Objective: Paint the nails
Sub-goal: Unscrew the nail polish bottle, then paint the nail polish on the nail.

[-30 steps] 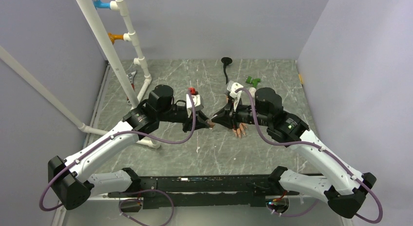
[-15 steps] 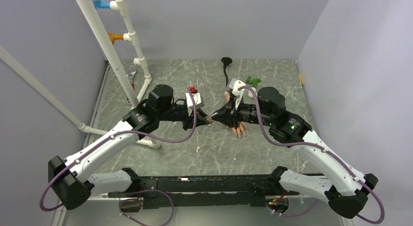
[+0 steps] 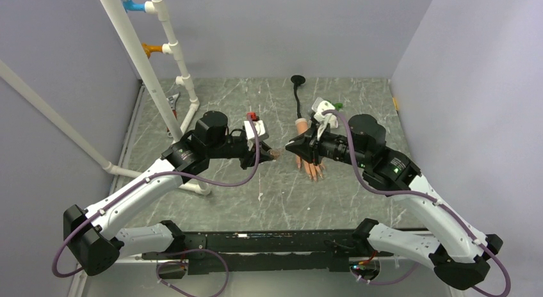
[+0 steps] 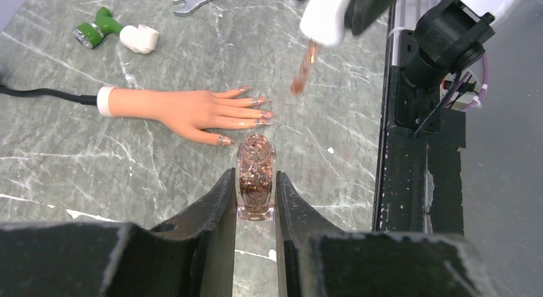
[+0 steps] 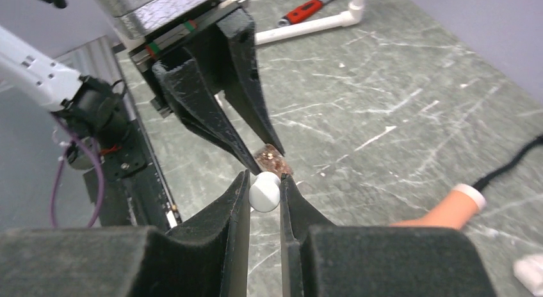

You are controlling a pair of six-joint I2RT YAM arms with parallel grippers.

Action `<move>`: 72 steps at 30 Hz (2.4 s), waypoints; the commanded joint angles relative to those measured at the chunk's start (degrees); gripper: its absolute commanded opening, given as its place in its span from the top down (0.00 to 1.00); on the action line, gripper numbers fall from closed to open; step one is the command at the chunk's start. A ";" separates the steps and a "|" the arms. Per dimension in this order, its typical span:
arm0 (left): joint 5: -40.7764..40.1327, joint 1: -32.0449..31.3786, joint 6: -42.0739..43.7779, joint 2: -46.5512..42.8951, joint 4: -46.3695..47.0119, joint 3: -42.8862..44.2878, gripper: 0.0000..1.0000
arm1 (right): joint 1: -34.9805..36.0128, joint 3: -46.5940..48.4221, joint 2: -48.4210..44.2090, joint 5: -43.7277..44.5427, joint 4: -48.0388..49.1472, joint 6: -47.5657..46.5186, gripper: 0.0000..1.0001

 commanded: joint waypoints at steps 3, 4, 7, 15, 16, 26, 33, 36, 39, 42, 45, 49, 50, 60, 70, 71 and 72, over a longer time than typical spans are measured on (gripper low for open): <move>-5.06 0.01 0.91 -1.23 2.57 2.04 1.00 | 0.07 -3.23 -4.40 15.07 1.31 4.97 1.00; -5.85 0.01 0.87 -1.71 3.06 1.65 1.00 | 0.01 -4.24 -4.71 16.08 1.53 5.31 1.00; -7.54 0.03 0.94 -2.93 3.53 1.14 1.00 | 0.06 -7.49 -5.43 18.64 2.73 6.24 1.00; -12.52 0.02 1.38 -5.17 4.72 -0.12 1.00 | -1.55 -18.12 -6.67 30.50 6.72 15.06 1.00; -13.39 -0.01 1.24 -5.18 4.67 -0.09 1.00 | -2.54 -18.80 -6.18 30.44 6.51 16.06 1.00; -19.66 -0.03 0.85 -6.25 5.58 -0.86 1.00 | -9.57 -28.30 -4.74 26.94 8.32 29.22 1.00; -21.57 0.09 1.95 -7.65 6.58 -1.89 0.95 | -9.95 -36.33 -11.68 24.71 15.65 33.29 1.00; -21.19 0.05 1.60 -7.19 6.69 -1.99 1.00 | -9.95 -37.44 -11.86 25.68 16.40 34.20 1.00; -21.17 0.00 0.71 -6.79 7.39 -2.37 1.00 | -9.94 -37.00 -10.46 28.83 14.22 36.40 1.00; -21.05 0.02 -0.71 -5.81 7.42 -1.82 1.00 | -9.96 -37.25 -10.25 28.79 14.74 35.94 1.00; -20.78 -0.06 -1.96 -4.88 6.18 -0.26 1.00 | -10.01 -37.20 -9.45 29.22 14.45 36.64 1.00; -20.64 -0.08 -2.80 -3.97 3.90 0.12 1.00 | -9.95 -35.59 -6.47 31.07 11.71 38.24 1.00; -21.16 -0.06 -2.72 -3.96 3.11 -0.20 1.00 | -9.95 -35.20 -5.48 30.70 11.63 38.02 1.00; -22.08 -2.50 0.88 -3.78 4.47 -3.76 1.00 | -10.04 -30.88 4.24 31.69 8.35 38.31 1.00; -20.83 -3.71 0.83 -5.34 2.30 -3.20 1.00 | -10.87 -28.90 8.99 34.31 4.32 42.15 1.00; -20.75 -3.75 0.89 -5.51 2.13 -3.24 1.00 | -11.17 -29.05 9.00 34.00 4.31 42.31 1.00; -20.69 -3.85 0.92 -5.62 2.05 -3.30 1.00 | -11.63 -29.25 8.85 33.53 4.50 42.29 1.00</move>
